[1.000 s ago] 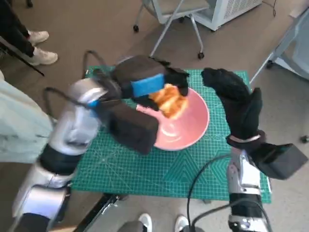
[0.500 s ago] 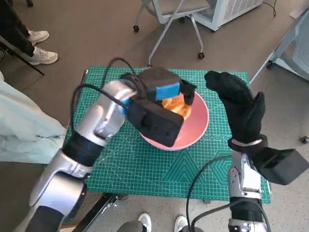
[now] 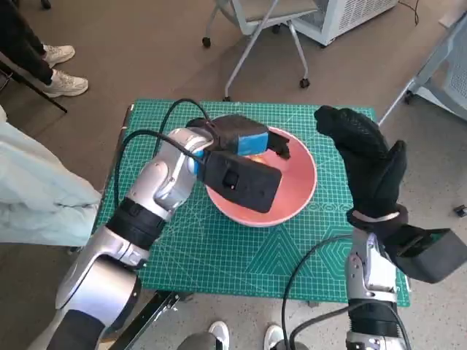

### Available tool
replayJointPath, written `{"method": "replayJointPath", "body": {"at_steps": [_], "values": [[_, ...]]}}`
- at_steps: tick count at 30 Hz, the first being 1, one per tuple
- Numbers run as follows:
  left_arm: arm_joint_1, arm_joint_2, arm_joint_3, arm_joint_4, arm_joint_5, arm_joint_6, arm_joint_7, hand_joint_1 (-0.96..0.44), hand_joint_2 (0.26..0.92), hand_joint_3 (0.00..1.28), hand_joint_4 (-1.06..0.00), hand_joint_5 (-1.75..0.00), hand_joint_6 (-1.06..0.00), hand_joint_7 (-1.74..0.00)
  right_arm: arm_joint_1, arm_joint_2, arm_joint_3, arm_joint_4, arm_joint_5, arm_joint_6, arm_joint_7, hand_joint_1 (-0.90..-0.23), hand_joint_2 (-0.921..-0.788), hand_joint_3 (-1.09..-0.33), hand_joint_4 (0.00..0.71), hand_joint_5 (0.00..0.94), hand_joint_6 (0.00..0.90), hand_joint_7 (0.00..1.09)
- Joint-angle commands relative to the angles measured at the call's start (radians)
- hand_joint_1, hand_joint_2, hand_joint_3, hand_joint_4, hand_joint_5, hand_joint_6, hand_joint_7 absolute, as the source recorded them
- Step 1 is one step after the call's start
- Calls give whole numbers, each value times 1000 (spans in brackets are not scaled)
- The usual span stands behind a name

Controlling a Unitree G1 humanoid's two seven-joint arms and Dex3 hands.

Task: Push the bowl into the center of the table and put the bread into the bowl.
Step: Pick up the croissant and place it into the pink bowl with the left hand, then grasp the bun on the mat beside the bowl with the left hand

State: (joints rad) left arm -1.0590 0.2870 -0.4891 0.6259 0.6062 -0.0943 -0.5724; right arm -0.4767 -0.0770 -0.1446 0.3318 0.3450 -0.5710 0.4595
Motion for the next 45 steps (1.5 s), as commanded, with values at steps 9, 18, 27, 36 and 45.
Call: {"method": "replayJointPath", "body": {"at_steps": [9, 18, 27, 36, 45], "values": [[89, 104, 115, -295, -94, 72, -92, -131, 804, 9, -92, 0, -285, 0, 21, -2, -1, 23, -15, -4, -10, -688, -921, -754, 199, 2, 91, 522], [164, 233, 258, -567, -193, 180, -190, -123, 804, 6, -97, -4, -286, -2, 21, -8, -2, 20, -7, -5, 4, -690, -921, -756, 199, 1, 91, 521], [251, 352, 382, -678, -251, 224, -186, -101, 800, 3, -106, -4, -268, 0, 7, -12, -8, 45, 6, -5, 20, -682, -921, -766, 199, 1, 90, 522], [322, 412, 418, -686, -252, 246, -178, -91, 798, 1, -98, 0, -245, 0, -9, -8, -4, 63, 18, 7, 35, -682, -921, -767, 198, 1, 89, 523], [344, 427, 399, -602, -249, 214, -167, -88, 793, 0, -69, 0, -226, 0, -13, -7, -2, 66, 19, 14, 49, -706, -921, -766, 198, 0, 88, 523]]}}
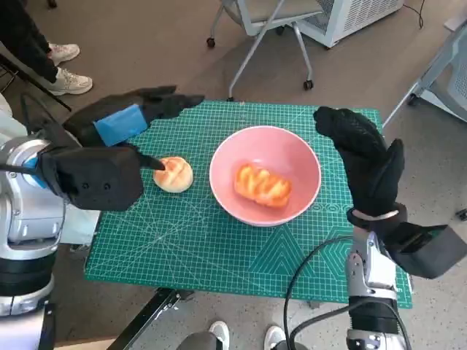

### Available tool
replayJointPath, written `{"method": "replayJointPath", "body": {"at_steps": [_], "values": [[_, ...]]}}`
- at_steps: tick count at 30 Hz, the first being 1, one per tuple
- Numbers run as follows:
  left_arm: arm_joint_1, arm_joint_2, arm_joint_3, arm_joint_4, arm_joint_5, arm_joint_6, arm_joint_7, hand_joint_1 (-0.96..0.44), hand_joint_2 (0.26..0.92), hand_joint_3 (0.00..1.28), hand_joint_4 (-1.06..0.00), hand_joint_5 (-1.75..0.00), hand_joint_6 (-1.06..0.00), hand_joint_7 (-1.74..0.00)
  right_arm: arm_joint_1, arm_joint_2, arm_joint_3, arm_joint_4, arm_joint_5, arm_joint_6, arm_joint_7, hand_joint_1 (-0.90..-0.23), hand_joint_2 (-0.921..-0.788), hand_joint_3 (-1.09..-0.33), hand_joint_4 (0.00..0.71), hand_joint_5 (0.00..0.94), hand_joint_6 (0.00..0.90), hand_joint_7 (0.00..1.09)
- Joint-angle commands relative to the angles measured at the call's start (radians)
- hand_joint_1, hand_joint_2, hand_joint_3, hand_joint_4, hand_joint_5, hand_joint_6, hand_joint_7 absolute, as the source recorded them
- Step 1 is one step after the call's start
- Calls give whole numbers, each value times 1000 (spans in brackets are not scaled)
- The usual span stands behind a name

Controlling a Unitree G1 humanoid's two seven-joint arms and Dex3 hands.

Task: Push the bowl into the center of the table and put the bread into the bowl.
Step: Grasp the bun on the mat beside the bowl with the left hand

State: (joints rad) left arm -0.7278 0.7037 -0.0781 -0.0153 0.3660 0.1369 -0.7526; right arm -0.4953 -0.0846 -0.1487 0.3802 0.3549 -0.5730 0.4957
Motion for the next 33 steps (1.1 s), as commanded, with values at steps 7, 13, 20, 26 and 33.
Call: {"method": "replayJointPath", "body": {"at_steps": [7, 13, 20, 26, 33], "values": [[5, 3, -49, 112, 5, -28, 14, -75, 786, 0, -61, 0, -213, 0, 5, -1, 0, 20, 11, 24, 21, -708, -921, -764, 199, 1, 90, 523], [-20, -11, -102, 205, 32, -49, 19, -80, 785, 0, -66, -3, -208, 0, 10, -6, -1, 12, 16, 34, 27, -708, -921, -766, 197, 0, 89, 522], [-61, -38, -171, 324, 73, -58, 25, -59, 779, 0, -63, 0, -196, 0, 17, -13, -6, 6, 15, 36, 32, -707, -921, -765, 198, 1, 89, 522], [-100, -71, -225, 440, 118, -66, 49, -6, 779, 1, -58, 0, -189, 0, 21, -18, -9, 4, 13, 35, 32, -702, -921, -766, 198, 0, 89, 521], [-155, -116, -280, 602, 168, -70, 94, 55, 781, 2, -55, 0, -185, 0, 26, -19, -10, 1, 10, 35, 29, -701, -921, -768, 196, 0, 93, 524]]}}
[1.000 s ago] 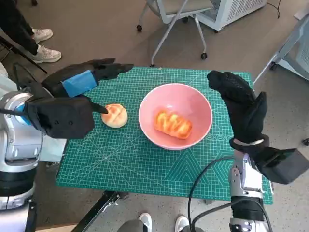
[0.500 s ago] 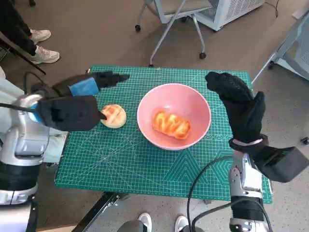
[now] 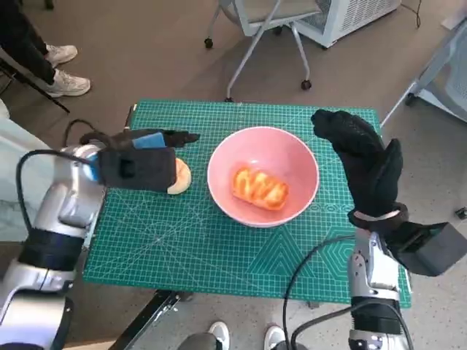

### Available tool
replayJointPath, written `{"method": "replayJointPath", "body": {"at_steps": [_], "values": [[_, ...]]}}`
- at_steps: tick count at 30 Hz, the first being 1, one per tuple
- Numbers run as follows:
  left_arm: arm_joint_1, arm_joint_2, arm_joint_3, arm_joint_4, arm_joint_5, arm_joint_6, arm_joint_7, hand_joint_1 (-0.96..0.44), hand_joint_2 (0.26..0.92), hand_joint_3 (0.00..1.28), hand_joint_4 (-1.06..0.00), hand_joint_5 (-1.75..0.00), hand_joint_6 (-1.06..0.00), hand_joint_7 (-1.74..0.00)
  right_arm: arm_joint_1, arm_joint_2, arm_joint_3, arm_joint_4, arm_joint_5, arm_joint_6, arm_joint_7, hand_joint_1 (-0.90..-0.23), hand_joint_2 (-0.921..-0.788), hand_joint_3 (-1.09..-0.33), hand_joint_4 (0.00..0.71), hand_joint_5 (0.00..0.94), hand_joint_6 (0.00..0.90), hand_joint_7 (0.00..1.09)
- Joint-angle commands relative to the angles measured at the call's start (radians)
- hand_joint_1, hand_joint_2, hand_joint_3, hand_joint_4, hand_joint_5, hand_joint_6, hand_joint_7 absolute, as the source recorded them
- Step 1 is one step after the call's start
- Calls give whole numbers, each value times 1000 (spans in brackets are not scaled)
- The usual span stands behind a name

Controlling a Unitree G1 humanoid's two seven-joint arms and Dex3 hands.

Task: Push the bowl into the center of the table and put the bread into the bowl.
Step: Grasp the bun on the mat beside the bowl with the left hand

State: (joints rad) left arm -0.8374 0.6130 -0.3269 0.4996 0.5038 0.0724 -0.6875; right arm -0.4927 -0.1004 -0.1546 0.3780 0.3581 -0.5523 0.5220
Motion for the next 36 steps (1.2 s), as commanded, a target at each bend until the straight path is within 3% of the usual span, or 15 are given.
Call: {"method": "replayJointPath", "body": {"at_steps": [1, 12, 18, 24, 27, 29, 30, 31, 33, 36], "values": [[-52, -30, -36, 107, 35, -7, 35, 58, 781, 2, -54, 0, -184, 0, 24, -4, -4, 3, 7, 13, 3, -701, -921, -768, 196, 0, 93, 524], [-115, -100, -98, 323, 91, -12, 114, 81, 790, 7, -51, 0, -181, -1, 30, -9, -5, 2, -6, 4, -4, -699, -921, -772, 194, 0, 90, 527], [-148, -140, -135, 444, 130, -11, 186, 119, 822, 25, -92, -15, -237, -23, 32, -9, -3, -2, -8, 7, -5, -700, -921, -772, 195, 1, 91, 529], [-158, -162, -163, 525, 156, -18, 244, 155, 848, 75, -394, -78, -387, -33, 35, -10, -2, -9, -4, 14, -2, -700, -921, -772, 195, 1, 90, 530], [-160, -161, -176, 546, 165, -31, 255, 153, 792, 219, -495, -44, -470, -22, 40, -10, -1, -15, -3, 13, 0, -700, -921, -772, 195, 1, 90, 530], [-162, -157, -185, 559, 173, -46, 262, 144, 768, 294, -628, -88, -554, -48, 43, -10, 0, -19, -3, 12, 0, -700, -921, -772, 195, 1, 90, 530], [-164, -155, -188, 566, 175, -53, 265, 221, 823, 253, -604, -542, -620, -82, 44, -9, 0, -20, -2, 12, 0, -699, -921, -773, 194, 0, 90, 530], [-166, -153, -192, 573, 178, -63, 269, 270, 858, 233, -580, -841, -662, -106, 45, -9, 0, -21, -2, 13, 0, -699, -921, -774, 194, 0, 89, 530], [-170, -145, -195, 577, 181, -80, 276, 315, 889, 188, -593, -1070, -700, -237, 45, -8, 1, -23, 0, 15, 1, -699, -921, -775, 193, 0, 88, 531], [-174, -134, -194, 576, 178, -101, 281, 104, 910, 143, -652, -1184, -580, -887, 46, -8, 2, -24, 3, 16, 3, -695, -921, -777, 192, 0, 86, 532]]}}
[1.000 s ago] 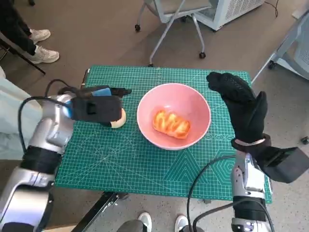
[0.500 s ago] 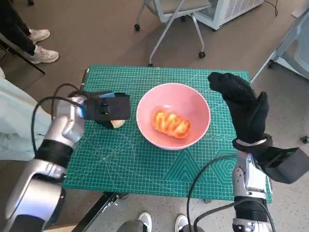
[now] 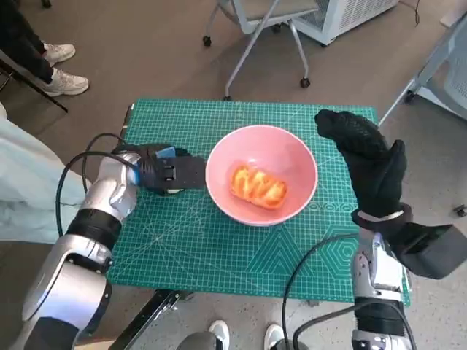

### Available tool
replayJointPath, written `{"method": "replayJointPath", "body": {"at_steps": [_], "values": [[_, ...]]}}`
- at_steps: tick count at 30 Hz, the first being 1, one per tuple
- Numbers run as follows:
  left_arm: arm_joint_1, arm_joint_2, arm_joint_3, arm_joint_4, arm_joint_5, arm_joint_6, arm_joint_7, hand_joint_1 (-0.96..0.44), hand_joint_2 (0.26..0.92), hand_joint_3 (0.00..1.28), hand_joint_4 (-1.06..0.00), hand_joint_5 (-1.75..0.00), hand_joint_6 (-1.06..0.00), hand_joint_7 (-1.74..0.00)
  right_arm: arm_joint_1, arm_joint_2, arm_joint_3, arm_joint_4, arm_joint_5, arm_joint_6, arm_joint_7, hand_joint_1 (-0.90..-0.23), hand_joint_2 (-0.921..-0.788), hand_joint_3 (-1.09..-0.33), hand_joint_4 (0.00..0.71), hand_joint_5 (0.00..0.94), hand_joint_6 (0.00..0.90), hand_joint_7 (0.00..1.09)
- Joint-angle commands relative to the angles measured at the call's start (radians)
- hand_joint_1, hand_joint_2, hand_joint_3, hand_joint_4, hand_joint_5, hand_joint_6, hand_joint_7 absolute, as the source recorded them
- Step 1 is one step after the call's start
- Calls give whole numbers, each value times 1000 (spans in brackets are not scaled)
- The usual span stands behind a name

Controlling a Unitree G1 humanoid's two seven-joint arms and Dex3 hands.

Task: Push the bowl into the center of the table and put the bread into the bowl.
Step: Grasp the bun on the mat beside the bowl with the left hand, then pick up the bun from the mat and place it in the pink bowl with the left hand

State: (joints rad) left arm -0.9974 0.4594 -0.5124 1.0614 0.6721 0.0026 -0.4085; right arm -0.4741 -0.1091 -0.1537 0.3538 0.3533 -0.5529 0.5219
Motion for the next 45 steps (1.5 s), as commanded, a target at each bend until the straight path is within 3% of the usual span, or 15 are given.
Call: {"method": "replayJointPath", "body": {"at_steps": [1, 3, 7, 14, 24, 31, 36, 45], "values": [[-14, 25, -5, 9, 6, -41, 2, 84, 912, 138, -658, -1192, -569, -954, 27, 2, 1, 4, 8, 15, 5, -695, -921, -777, 192, 0, 86, 533], [-14, 36, 3, -1, -3, -58, -1, 35, 917, 116, -669, -1178, -564, -1128, 27, 3, 2, 9, 9, 12, 7, -688, -921, -780, 192, 0, 86, 534], [-8, 57, 31, -34, -32, -81, -11, 11, 919, 104, -671, -1162, -570, -1225, 27, 5, 3, 17, 11, 8, 13, -682, -921, -784, 193, 0, 85, 536], [27, 112, 110, -197, -97, -89, -32, 3, 911, 78, -712, -1121, -615, -1205, 26, 7, 3, 24, 18, 10, 24, -679, -921, -789, 192, 0, 81, 536], [158, 172, 291, -688, -207, 9, -65, 3, 910, 51, -735, -1135, -660, -1117, 19, 8, 3, 26, 26, 24, 31, -690, -921, -784, 194, 1, 82, 536], [240, 163, 392, -929, -286, -24, -36, 3, 907, 40, -757, -1080, -673, -1135, 21, 9, 6, 17, 29, 32, 33, -693, -921, -784, 194, 1, 83, 535], [275, 141, 408, -1013, -309, -60, -16, 4, 903, 33, -777, -1041, -687, -1139, 24, 10, 6, 11, 30, 37, 34, -695, -921, -784, 194, 1, 84, 536], [278, 88, 349, -1032, -298, -110, -24, 4, 897, 27, -804, -1000, -698, -1138, 27, 8, 7, 8, 34, 41, 35, -695, -921, -780, 196, 2, 87, 535]]}}
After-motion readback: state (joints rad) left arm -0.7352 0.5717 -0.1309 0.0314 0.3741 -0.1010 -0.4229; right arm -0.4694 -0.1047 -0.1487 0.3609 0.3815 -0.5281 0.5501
